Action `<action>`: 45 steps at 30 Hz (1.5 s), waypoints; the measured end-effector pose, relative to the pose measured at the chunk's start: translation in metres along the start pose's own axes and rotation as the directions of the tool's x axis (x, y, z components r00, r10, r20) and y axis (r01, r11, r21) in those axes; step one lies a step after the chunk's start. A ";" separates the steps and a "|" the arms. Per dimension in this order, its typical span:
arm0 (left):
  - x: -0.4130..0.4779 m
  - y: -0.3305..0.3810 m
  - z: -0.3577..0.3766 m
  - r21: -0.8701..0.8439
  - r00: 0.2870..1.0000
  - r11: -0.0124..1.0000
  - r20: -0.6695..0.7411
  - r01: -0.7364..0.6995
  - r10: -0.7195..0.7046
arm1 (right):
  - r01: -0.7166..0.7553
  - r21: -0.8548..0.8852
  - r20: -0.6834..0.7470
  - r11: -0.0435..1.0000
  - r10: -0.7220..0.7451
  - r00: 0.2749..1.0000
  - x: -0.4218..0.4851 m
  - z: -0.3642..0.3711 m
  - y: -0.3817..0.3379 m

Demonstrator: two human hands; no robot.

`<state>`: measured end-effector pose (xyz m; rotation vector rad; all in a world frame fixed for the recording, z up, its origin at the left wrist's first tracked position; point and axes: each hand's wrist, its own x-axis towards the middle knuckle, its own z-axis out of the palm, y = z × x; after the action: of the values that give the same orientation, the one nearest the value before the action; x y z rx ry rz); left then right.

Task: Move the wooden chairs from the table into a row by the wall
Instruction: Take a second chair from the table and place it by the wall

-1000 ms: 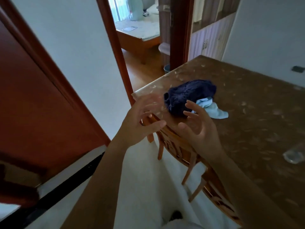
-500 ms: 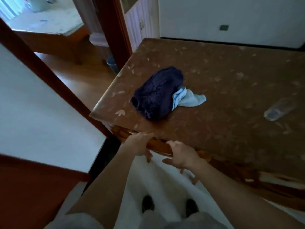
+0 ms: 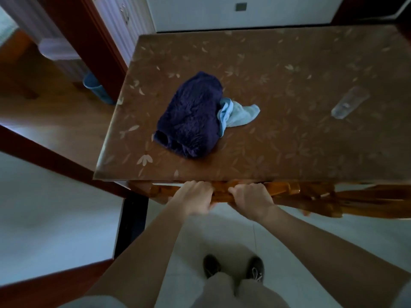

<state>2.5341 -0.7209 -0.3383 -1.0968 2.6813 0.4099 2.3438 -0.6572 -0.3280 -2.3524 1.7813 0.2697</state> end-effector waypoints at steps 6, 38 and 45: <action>-0.001 0.000 -0.013 0.095 0.999 0.994 0.013 -0.048 0.047 | 0.005 -0.060 -0.028 0.998 -0.006 1.000 -0.002 -0.010 0.004; -0.339 0.122 -0.001 -0.081 0.999 0.996 0.045 0.034 -0.030 | 0.006 -0.026 -0.120 1.000 -0.009 0.993 -0.258 -0.022 -0.220; -0.437 0.171 0.038 -0.125 0.997 0.991 0.066 0.046 -0.038 | -0.010 -0.005 -0.102 1.000 0.009 0.995 -0.349 0.006 -0.287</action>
<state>2.7216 -0.3077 -0.2132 -1.1516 2.6030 0.6038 2.5267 -0.2538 -0.2374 -2.4026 1.8390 0.1575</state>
